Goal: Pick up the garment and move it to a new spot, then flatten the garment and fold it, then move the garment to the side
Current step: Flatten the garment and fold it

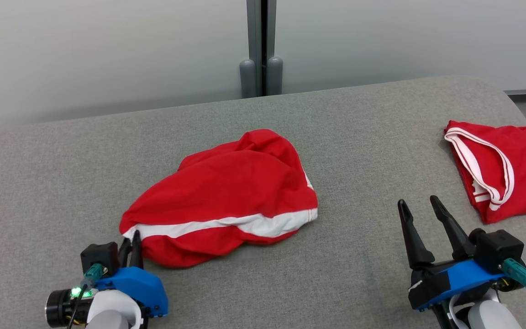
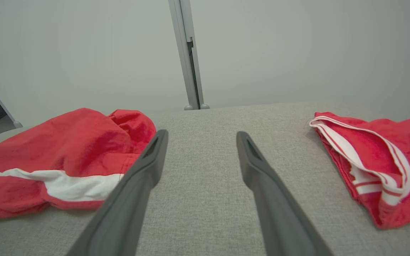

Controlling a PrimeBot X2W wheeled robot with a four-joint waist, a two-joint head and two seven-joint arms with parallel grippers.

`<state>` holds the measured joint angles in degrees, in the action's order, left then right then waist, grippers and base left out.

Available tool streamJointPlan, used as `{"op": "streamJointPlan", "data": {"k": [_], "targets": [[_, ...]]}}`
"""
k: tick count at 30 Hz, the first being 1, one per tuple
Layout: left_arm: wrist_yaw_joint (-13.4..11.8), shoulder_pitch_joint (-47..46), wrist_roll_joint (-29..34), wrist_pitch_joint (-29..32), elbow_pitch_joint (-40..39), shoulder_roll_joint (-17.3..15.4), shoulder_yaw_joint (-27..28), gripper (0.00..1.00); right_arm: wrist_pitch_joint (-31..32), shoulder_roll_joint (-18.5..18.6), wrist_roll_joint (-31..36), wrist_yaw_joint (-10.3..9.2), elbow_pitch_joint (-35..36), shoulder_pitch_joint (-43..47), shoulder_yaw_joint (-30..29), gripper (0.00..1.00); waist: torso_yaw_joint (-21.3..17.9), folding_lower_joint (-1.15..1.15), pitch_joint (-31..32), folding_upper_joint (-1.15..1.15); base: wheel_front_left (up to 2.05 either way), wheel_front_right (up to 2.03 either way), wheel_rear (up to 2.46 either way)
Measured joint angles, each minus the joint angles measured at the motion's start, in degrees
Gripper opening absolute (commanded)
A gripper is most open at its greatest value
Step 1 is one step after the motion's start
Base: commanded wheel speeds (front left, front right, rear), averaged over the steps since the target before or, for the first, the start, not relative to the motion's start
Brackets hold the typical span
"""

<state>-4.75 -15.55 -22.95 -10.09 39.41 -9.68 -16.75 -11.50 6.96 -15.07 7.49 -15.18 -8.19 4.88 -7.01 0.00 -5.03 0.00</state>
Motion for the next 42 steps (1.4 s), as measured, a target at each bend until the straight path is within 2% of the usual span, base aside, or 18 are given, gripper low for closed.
{"op": "streamJointPlan", "data": {"k": [1,2,4,11,15,22,29,33,42], "targets": [[-0.6,-0.2,0.3,-0.6,0.8,-0.1,0.1,0.60,0.0,0.0,0.0,0.00,-0.1,-0.2,0.1,1.00,0.0,0.00,0.0,0.00,0.00,0.00,0.00],[-0.9,-0.3,0.3,-0.8,1.6,-0.1,0.2,0.98,0.0,0.0,0.0,0.00,-0.1,-0.3,0.1,1.00,0.0,0.00,-0.1,0.00,0.00,0.00,0.00],[-0.9,-0.4,0.1,-1.4,2.9,0.2,0.3,1.00,-0.2,0.0,0.0,0.00,-0.1,-0.4,0.2,1.00,0.0,0.00,-0.1,0.00,0.00,0.00,0.00],[2.6,-0.4,-1.6,-4.1,2.5,1.0,1.1,1.00,-0.2,0.2,0.0,0.00,-0.2,-0.2,-0.8,1.00,1.1,0.00,0.4,0.00,0.00,0.00,0.00],[4.3,1.3,-2.0,-4.8,-1.6,1.0,2.1,1.00,-0.1,0.3,0.0,0.00,0.2,0.4,-1.6,1.00,2.2,0.00,1.0,0.00,0.00,0.00,0.00],[5.2,7.2,0.6,-4.9,-13.6,0.1,7.1,1.00,0.3,-0.1,0.4,0.00,1.0,1.6,-2.1,1.00,4.2,0.00,2.3,0.00,0.00,0.00,0.00],[6.5,10.7,3.7,-4.9,-18.5,-0.2,10.6,1.00,0.6,-0.2,0.5,0.00,1.2,2.8,-2.1,1.00,5.5,0.00,3.8,0.00,0.00,0.00,0.00],[6.9,11.7,4.8,-4.9,-19.0,-0.1,11.5,1.00,0.8,-0.3,0.4,0.00,1.0,3.2,-1.5,1.00,5.9,0.00,4.4,0.00,0.00,0.00,0.00],[9.4,10.5,4.7,-4.4,-12.0,-0.5,9.7,1.00,2.4,-1.2,0.2,0.00,-0.8,2.5,2.3,1.00,5.2,0.00,4.0,0.00,0.00,0.00,0.00]]}}
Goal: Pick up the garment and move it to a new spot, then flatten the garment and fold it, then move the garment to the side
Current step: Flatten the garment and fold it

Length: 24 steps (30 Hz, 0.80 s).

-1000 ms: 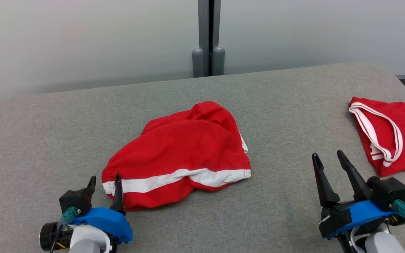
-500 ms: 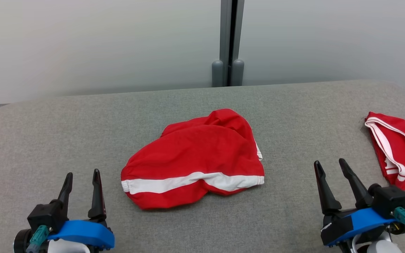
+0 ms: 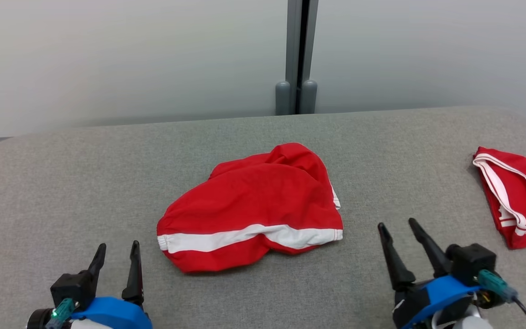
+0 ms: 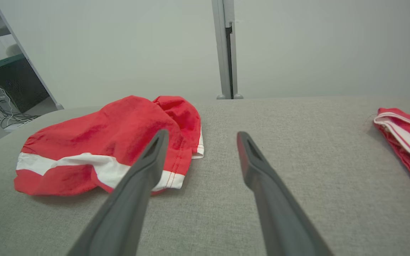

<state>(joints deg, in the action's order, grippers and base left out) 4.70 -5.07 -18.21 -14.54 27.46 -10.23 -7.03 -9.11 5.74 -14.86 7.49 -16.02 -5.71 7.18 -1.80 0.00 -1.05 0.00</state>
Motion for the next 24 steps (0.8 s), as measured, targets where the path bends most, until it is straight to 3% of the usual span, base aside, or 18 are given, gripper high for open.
{"op": "streamJointPlan", "data": {"k": [13,24], "targets": [[1.9,-8.8,-2.0,5.0,10.7,1.2,-4.0,1.00,6.1,-2.7,-2.2,0.00,-14.9,-9.9,6.6,1.00,-2.0,0.00,-4.5,0.00,0.00,0.00,0.00],[2.4,-11.9,-3.8,5.4,15.4,1.4,-6.4,1.00,3.7,-2.8,-9.3,0.00,-23.6,-16.5,13.4,1.00,-1.5,0.00,-7.2,0.00,0.00,0.00,0.00]]}}
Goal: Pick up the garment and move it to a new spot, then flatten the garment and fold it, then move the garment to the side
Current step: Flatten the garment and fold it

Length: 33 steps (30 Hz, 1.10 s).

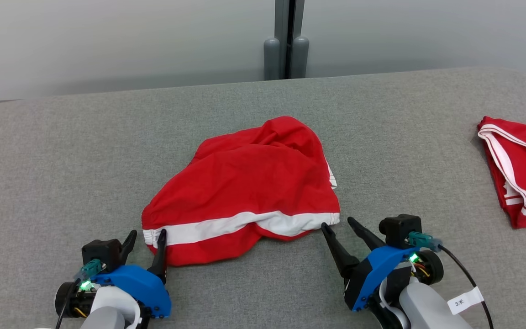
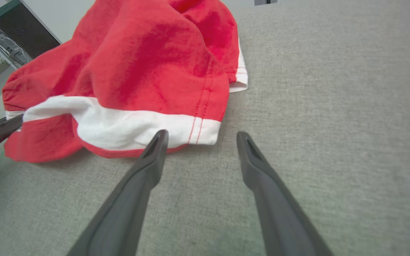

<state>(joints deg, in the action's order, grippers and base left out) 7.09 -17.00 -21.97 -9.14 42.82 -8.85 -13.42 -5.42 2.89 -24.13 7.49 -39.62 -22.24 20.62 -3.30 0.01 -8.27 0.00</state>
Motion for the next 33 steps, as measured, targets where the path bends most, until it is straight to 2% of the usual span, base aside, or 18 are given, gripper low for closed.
{"op": "streamJointPlan", "data": {"k": [10,11,12,13,14,15,20,24,29,33], "targets": [[0.0,-1.4,-1.8,-0.5,2.1,0.1,-2.4,1.00,-3.2,0.0,-4.1,0.00,-5.3,-3.8,4.4,1.00,0.4,0.00,-0.9,0.00,0.00,0.00,0.00],[0.0,-1.7,-1.8,-0.6,2.3,0.1,-2.6,1.00,-3.3,0.0,-4.5,0.00,-5.9,-4.1,4.7,0.87,0.5,0.00,-1.0,0.00,0.00,0.00,0.00],[0.1,-1.8,-2.1,-0.6,2.5,0.0,-2.8,0.88,-3.8,0.0,-4.9,0.00,-6.4,-4.4,5.0,0.47,0.5,0.00,-1.0,0.00,0.00,0.00,0.00],[0.1,-1.9,-2.3,-0.7,2.5,0.0,-3.0,0.49,-4.0,0.0,-5.4,0.00,-6.7,-4.8,5.5,0.11,0.5,0.00,-1.1,0.00,0.00,0.00,0.00],[0.1,-1.9,-2.4,-0.9,2.6,0.0,-3.2,0.35,-4.5,0.0,-5.7,0.00,-7.0,-5.0,5.9,0.00,0.5,0.00,-1.1,0.00,0.00,0.00,0.00],[0.1,-1.9,-2.7,-1.1,2.6,0.0,-3.5,0.00,-4.8,0.0,-6.0,0.00,-7.3,-5.3,6.3,0.00,0.5,0.00,-1.1,0.00,0.00,0.00,0.00],[0.3,-1.9,-4.8,-2.4,1.1,-0.2,-4.3,0.00,-7.2,0.0,-7.2,0.00,-7.0,-5.7,6.9,0.00,0.6,0.00,-0.1,0.00,0.00,0.00,0.00],[0.3,-1.5,-7.1,-4.1,-4.6,-0.3,-4.4,0.00,-8.6,0.1,-6.0,0.00,-3.5,-5.7,5.0,0.00,0.5,0.00,1.1,0.00,0.00,0.00,0.00],[0.3,1.5,-11.9,-2.0,-16.3,-1.8,-6.1,0.00,-9.0,4.0,-2.9,0.00,6.0,-4.4,2.3,0.00,0.2,0.00,2.9,0.00,0.00,0.00,0.00],[0.3,4.4,-16.5,2.6,-27.7,-3.4,-5.0,0.00,-6.7,7.8,0.0,0.00,16.5,-0.8,-2.9,0.00,-0.4,-0.01,4.1,0.00,0.00,0.00,0.00]]}}
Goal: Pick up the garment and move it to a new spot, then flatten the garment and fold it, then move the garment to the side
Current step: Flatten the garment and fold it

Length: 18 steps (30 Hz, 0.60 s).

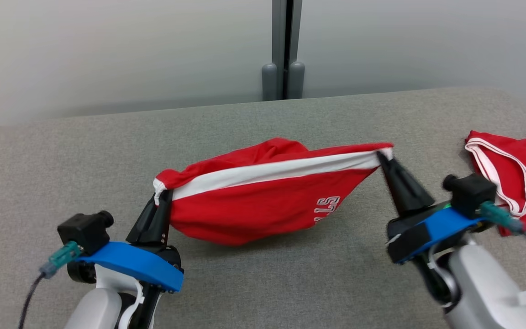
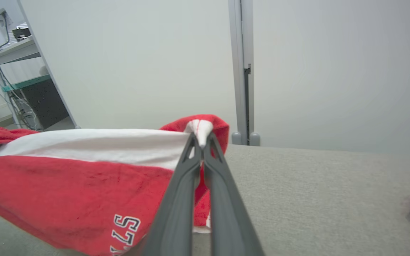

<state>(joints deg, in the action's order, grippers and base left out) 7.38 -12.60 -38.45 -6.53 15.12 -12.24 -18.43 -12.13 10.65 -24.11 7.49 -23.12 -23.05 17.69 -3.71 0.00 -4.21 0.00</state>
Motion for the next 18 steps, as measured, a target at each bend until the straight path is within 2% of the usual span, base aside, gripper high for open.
{"op": "streamJointPlan", "data": {"k": [3,6,10,14,18], "targets": [[-0.7,1.9,-4.1,5.0,-9.4,-0.3,1.1,0.00,3.7,1.4,2.1,0.00,10.1,2.6,-4.8,0.00,-0.6,0.00,0.1,0.00,0.00,0.00,0.00],[-2.4,2.2,-7.3,10.6,-18.3,-1.0,1.3,0.00,8.8,2.4,4.3,0.00,20.5,4.6,-9.1,0.00,-1.1,0.00,-0.6,0.00,0.00,0.00,0.00],[-4.6,0.3,-11.6,18.3,-25.0,-1.7,1.5,0.00,15.7,2.7,5.9,0.00,31.3,4.5,-11.7,0.00,-1.7,0.00,-2.4,0.00,0.00,0.00,0.00],[-6.6,-6.4,-12.4,23.3,-24.7,-3.1,2.5,0.00,20.9,4.1,6.1,0.00,32.8,-0.9,-11.0,0.00,-2.8,0.00,-5.3,0.00,0.00,0.00,0.00],[-7.8,-16.1,-11.4,25.2,-19.8,-4.0,3.9,0.00,22.4,3.9,1.5,0.00,25.7,-11.5,-7.9,0.00,-4.6,0.01,-9.7,0.00,0.00,0.00,0.00]]}}
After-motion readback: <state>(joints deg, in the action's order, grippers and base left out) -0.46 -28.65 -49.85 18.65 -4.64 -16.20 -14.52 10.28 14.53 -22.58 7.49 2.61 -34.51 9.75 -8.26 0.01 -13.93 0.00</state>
